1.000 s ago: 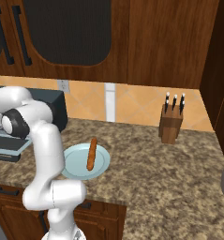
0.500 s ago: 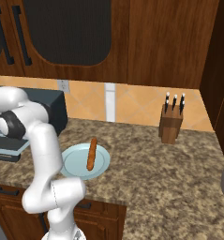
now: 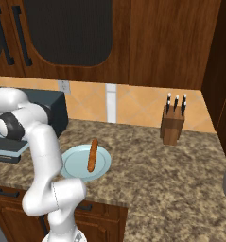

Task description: Pick up the kebab skewer and baguette bread, and place them inside the toaster oven. Close the toaster oven door and start by setting the timer.

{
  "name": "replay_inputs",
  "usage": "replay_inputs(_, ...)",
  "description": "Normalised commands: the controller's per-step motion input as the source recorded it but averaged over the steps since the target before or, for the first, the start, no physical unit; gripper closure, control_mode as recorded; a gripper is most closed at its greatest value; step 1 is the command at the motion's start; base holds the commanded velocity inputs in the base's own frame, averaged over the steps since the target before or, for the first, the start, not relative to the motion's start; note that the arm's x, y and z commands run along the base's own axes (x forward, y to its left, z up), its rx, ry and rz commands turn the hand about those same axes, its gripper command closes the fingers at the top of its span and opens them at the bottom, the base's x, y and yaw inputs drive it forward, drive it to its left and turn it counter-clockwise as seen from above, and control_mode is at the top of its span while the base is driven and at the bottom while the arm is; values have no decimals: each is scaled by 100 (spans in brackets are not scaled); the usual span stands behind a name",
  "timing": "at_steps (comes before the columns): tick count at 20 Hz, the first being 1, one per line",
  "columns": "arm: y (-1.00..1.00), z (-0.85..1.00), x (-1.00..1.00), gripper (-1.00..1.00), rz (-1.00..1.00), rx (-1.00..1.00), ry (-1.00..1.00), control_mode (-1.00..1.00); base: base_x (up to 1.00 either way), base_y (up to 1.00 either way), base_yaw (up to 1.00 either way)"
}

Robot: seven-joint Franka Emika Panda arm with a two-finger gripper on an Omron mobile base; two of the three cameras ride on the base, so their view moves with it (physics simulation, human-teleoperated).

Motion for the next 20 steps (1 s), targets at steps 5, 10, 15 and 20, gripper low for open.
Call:
replay_inputs(5, 0, -19, -1, -100, 0, 0, 0, -100, 0, 0, 0)
replay_inputs(10, 0, -23, -43, -100, 0, 0, 0, -100, 0, 0, 0)
replay_inputs(15, 0, -22, -62, -100, 0, 0, 0, -100, 0, 0, 0)
replay_inputs(20, 0, -24, -80, -100, 0, 0, 0, -100, 0, 0, 0)
